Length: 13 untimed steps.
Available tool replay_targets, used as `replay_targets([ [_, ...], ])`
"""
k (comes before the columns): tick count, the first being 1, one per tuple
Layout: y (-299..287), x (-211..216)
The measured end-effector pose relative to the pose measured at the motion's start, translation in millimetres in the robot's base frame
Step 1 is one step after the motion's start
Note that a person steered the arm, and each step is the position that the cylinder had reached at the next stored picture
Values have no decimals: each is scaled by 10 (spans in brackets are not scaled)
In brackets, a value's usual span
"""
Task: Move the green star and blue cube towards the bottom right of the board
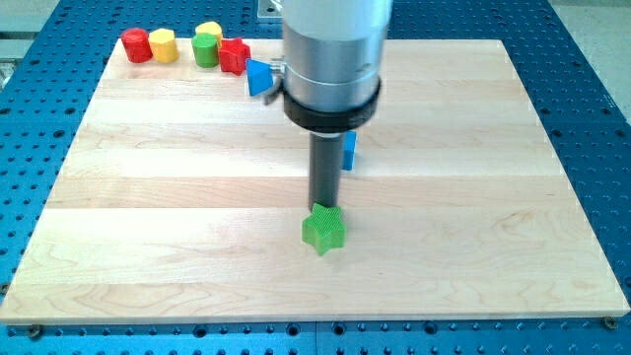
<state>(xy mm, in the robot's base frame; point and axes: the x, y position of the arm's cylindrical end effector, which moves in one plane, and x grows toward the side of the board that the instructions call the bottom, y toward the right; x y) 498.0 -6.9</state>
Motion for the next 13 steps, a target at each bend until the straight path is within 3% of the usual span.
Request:
replay_targets([
  [3, -68, -142],
  [4, -520, 28],
  [5, -232, 522],
  [7, 1362, 796],
  [8, 712, 752],
  [9, 742, 325],
  [10, 884, 221],
  [11, 1418, 342],
  [12, 1491, 504],
  [13, 1036, 386],
])
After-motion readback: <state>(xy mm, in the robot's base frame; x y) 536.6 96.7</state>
